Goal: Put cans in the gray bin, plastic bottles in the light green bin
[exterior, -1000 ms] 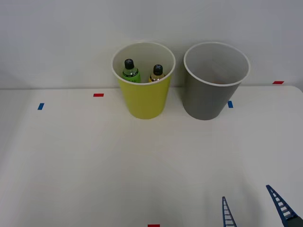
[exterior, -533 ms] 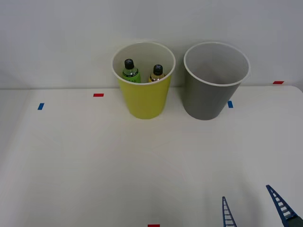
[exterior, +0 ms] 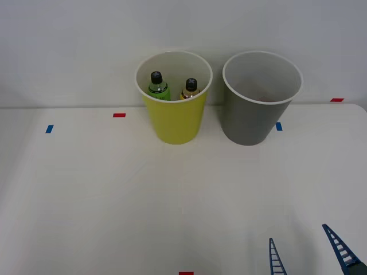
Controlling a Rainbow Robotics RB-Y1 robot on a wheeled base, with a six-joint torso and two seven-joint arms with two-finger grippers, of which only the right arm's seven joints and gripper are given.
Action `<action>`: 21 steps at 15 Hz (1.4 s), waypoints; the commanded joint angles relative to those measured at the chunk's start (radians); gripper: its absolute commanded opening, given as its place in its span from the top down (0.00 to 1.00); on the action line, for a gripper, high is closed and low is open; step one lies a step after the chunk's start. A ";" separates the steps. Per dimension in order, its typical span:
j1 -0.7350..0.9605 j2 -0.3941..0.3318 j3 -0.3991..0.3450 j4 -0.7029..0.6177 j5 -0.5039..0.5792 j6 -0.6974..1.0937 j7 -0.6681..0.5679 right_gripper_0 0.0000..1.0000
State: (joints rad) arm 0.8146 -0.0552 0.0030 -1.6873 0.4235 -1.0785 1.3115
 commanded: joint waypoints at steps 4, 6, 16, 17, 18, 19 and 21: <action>0.000 0.000 0.000 0.000 0.000 0.000 0.000 0.00; 0.000 0.000 0.000 0.000 0.000 0.000 0.000 0.00; 0.000 0.000 0.000 0.000 0.000 0.000 0.000 0.00; 0.000 0.000 0.000 0.000 0.000 0.000 0.000 0.00; 0.000 0.000 0.000 0.000 0.000 0.000 0.000 0.00; 0.000 0.000 0.000 0.000 0.000 0.000 0.000 0.00; 0.000 0.000 0.000 0.000 0.000 0.000 0.000 0.00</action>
State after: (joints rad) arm 0.8146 -0.0552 0.0030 -1.6873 0.4234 -1.0783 1.3115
